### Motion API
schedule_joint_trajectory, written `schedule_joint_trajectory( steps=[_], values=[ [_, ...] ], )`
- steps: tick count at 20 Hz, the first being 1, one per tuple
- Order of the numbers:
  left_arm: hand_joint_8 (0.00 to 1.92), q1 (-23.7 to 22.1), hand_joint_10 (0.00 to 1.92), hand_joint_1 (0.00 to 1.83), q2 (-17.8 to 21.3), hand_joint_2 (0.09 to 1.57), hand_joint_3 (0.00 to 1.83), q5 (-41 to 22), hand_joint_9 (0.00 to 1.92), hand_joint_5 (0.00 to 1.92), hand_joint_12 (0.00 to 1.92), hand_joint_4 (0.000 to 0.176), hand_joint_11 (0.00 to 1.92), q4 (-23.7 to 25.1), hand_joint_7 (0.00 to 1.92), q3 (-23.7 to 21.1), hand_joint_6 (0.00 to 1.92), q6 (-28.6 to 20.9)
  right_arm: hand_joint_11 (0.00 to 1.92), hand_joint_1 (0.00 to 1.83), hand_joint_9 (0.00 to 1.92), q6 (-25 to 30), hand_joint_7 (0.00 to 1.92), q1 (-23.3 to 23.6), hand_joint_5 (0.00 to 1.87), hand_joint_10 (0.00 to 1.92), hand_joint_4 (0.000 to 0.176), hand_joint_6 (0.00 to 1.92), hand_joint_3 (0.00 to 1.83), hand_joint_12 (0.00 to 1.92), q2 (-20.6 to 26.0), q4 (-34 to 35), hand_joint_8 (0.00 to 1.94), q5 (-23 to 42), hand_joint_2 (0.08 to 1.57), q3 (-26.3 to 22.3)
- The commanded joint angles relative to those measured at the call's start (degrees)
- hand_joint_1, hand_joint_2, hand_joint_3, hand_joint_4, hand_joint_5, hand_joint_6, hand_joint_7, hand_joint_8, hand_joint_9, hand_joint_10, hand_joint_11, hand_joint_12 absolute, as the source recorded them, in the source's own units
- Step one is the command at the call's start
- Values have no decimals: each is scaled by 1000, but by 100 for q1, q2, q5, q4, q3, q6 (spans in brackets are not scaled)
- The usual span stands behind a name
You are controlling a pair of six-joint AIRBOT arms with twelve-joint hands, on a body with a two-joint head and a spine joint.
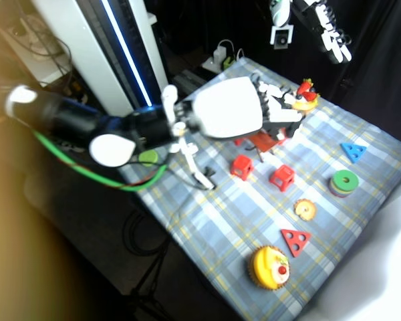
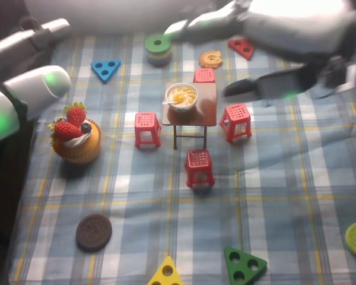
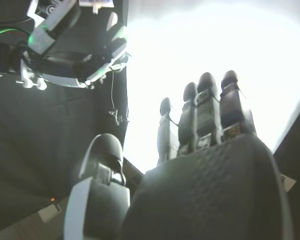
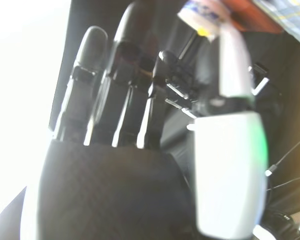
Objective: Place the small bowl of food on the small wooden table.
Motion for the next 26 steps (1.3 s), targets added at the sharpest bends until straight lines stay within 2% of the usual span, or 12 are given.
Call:
schedule_joint_trajectory(
  steps=[1,7,12,17,18,19,21,22,23,24,25,26],
  values=[
    [0,-77,0,219,68,1187,0,-980,130,214,0,145,0,61,160,-10,1,-63,351,1035,667,-104,598,-48,418,2,12,2,0,936,153,424,2,923,943,-61],
    [7,-2,6,426,122,1131,0,-2040,184,275,47,121,75,70,262,-54,4,-468,228,1076,576,-565,523,-1605,391,3,3,3,7,877,971,1900,0,2860,1008,-729],
    [0,439,1,255,39,1127,6,-2957,55,138,0,58,0,117,105,-38,0,-1626,146,798,581,-720,486,-3134,362,2,0,1,0,1040,1139,2944,1,4499,1122,-1299],
    [3,412,6,162,-358,1105,0,-2971,87,84,68,115,105,318,104,302,3,-2792,260,531,680,-721,533,-3918,305,20,30,0,1,991,1156,3354,5,5355,1244,-1664],
    [1,412,5,131,-451,1196,3,-2971,141,108,126,53,158,320,128,426,1,-3223,318,455,722,-721,576,-3917,286,19,25,0,1,946,1156,3263,4,5355,1269,-1671],
    [3,390,2,93,-541,1219,0,-2972,192,143,248,34,166,297,169,514,6,-3506,302,441,709,-721,562,-3912,236,7,30,0,1,970,1154,3272,0,5355,1282,-1671],
    [2,293,1,68,-650,1185,8,-2973,248,177,361,6,110,243,245,556,0,-3577,181,679,541,-721,340,-3911,24,0,106,0,0,786,1153,3321,0,5356,1223,-1683],
    [0,253,0,130,-668,1179,0,-2973,226,182,441,30,26,247,221,559,0,-3578,141,700,460,-721,258,-3911,4,0,123,0,0,639,1154,3327,0,5357,1257,-1708],
    [0,140,0,224,-663,1250,0,-2974,168,528,225,108,4,302,197,564,233,-3578,27,685,311,-727,142,-3908,73,0,100,18,22,553,1210,3299,0,5359,1340,-1757],
    [0,65,1,160,-647,1301,9,-2974,70,634,44,145,0,342,150,581,301,-3578,5,698,115,-742,45,-3889,99,0,109,12,10,110,1242,3228,0,5360,1339,-1756],
    [2,-104,9,507,-630,1421,0,-2975,113,451,8,170,0,449,173,628,1498,-3576,0,687,77,-795,8,-3772,84,0,109,2,0,21,1289,3086,0,5361,1307,-1769],
    [0,-304,1,460,-626,1455,4,-2976,22,135,1,175,0,604,46,690,859,-3572,8,745,15,-926,1,-3619,100,0,149,24,0,455,1324,2875,0,5361,1209,-1805]
  ],
)
